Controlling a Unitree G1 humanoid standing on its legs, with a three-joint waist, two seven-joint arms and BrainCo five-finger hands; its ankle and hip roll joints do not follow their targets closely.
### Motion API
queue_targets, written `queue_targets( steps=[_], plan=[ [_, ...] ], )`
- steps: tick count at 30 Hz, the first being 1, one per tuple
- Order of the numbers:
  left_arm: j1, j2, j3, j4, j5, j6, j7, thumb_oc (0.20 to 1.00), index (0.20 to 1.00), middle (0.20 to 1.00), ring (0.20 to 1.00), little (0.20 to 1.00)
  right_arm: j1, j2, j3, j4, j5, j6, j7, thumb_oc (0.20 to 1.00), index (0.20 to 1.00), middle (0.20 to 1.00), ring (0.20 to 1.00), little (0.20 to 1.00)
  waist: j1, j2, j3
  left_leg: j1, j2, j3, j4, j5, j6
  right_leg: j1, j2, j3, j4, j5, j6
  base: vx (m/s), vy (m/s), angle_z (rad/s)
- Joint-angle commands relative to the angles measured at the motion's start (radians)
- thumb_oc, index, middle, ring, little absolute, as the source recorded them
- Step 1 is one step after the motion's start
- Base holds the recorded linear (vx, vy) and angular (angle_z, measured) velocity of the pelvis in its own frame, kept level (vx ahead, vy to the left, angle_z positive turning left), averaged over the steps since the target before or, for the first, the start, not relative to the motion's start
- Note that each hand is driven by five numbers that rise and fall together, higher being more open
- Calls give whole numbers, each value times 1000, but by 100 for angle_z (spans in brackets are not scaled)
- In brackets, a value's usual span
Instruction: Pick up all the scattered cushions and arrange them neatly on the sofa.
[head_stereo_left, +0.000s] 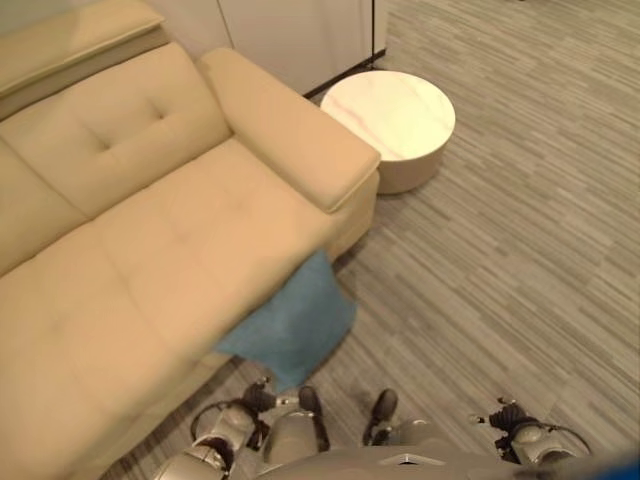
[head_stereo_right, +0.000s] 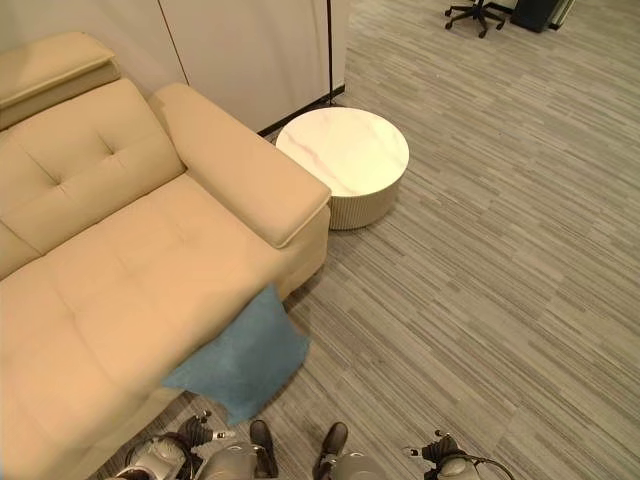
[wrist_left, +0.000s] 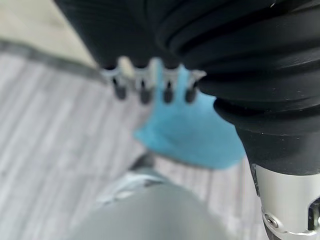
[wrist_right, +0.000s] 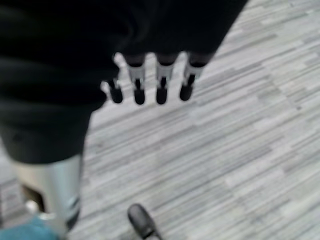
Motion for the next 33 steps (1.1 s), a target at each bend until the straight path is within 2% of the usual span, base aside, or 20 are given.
queue_targets(
  steps=[1, 4, 5, 8, 9, 11, 13, 14, 18, 22, 24, 27, 33],
  plan=[
    [-9, 32, -8, 25, 7, -4, -2, 1000, 1000, 1000, 1000, 1000, -15, -3, 3, 9, -16, -5, 1, 1000, 1000, 1000, 1000, 1000, 22, -42, -46, -5, -58, -61, 18, -48, -15, -18, -68, 139, -5, 36, 102, 31, 120, 53],
    [-1, 42, 4, 31, 7, -2, -3, 1000, 1000, 1000, 1000, 1000, -25, -6, 9, -5, -32, -7, 3, 1000, 1000, 1000, 1000, 1000, 32, -29, -39, 12, -78, -98, -12, -44, 7, -64, -111, 136, 133, 28, 119, 32, 128, 50],
    [-1, 47, 3, 34, 9, -3, -2, 1000, 1000, 1000, 1000, 1000, -28, -3, 9, -11, -33, -6, 7, 1000, 1000, 1000, 1000, 1000, 28, -23, -33, 17, -83, -119, -18, -41, 12, -86, -118, 163, 182, 27, 123, 29, 87, 39],
    [-6, 60, -5, 40, 13, -9, 6, 1000, 1000, 1000, 1000, 1000, -34, -1, 11, -17, -23, -10, 10, 1000, 1000, 1000, 1000, 1000, 2, -11, -30, 33, -104, -196, -30, -41, 17, -134, -60, 362, 200, 15, 123, 76, 8, 90],
    [-12, 64, -12, 43, 15, -14, 9, 1000, 1000, 1000, 1000, 1000, -35, -1, 11, -13, -16, -9, 10, 1000, 1000, 1000, 1000, 1000, -9, -11, -32, 32, -112, -239, -26, -39, 13, -140, -42, 457, 149, 22, 122, 148, -91, 113],
    [-23, 67, -19, 46, 14, -18, 12, 1000, 1000, 1000, 1000, 1000, -34, -1, 9, -11, -8, -6, 15, 1000, 1000, 1000, 1000, 1000, -36, -13, -38, 37, -129, -315, -27, -44, 2, -180, -1, 598, 88, 59, 131, 186, -128, 132],
    [-28, 70, -22, 50, 16, -19, 11, 1000, 1000, 1000, 1000, 1000, -32, -2, 6, -11, -5, -6, 13, 1000, 1000, 1000, 1000, 1000, -35, -20, -39, 36, -136, -335, -21, -46, -3, -160, -14, 593, 58, 63, 130, 84, -125, 103],
    [-32, 67, -26, 57, 21, -19, 15, 1000, 1000, 1000, 1000, 1000, -36, -2, 12, -13, -4, -10, 14, 1000, 1000, 1000, 1000, 1000, -32, -27, -40, 27, -133, -355, -21, -41, -15, -137, -22, 567, 29, 64, 124, 3, -203, 84],
    [-47, 58, -35, 47, 11, -21, 13, 1000, 1000, 1000, 1000, 1000, -43, -7, 15, -15, -2, -16, 10, 1000, 1000, 1000, 1000, 1000, -29, -30, -49, -2, -105, -390, -41, -11, -47, -110, -16, 512, -24, 65, 111, 7, -219, 81],
    [-56, 47, -46, 38, 4, -23, 11, 1000, 1000, 1000, 1000, 1000, -43, -14, 12, -17, 4, -23, 7, 1000, 1000, 1000, 1000, 1000, -31, -29, -39, -29, -82, -399, -36, 5, -69, -90, -8, 454, -29, 42, 91, -9, -160, 69],
    [-62, 37, -53, 26, -2, -25, 10, 1000, 1000, 1000, 1000, 1000, -41, -20, 9, -16, 7, -27, 6, 1000, 1000, 1000, 1000, 1000, -42, -32, -27, -57, -76, -359, 7, 3, -71, -78, -17, 410, -22, 30, 81, -2, -70, 71],
    [-67, 31, -58, 11, -3, -22, 11, 1000, 1000, 1000, 1000, 1000, -37, -25, 8, -15, 7, -20, 6, 1000, 1000, 1000, 1000, 1000, -54, -26, -22, -75, -46, -232, 15, 11, -60, -73, -24, 376, -15, 20, 79, 15, 26, 73],
    [-83, 64, -30, -10, -38, -29, 33, 1000, 1000, 1000, 1000, 1000, -71, -13, 34, -39, -3, -24, -7, 1000, 1000, 1000, 1000, 1000, -45, -34, -21, -92, -56, -208, -16, 13, -40, -131, -33, 387, 32, 10, 85, 51, 63, 0]
  ],
)
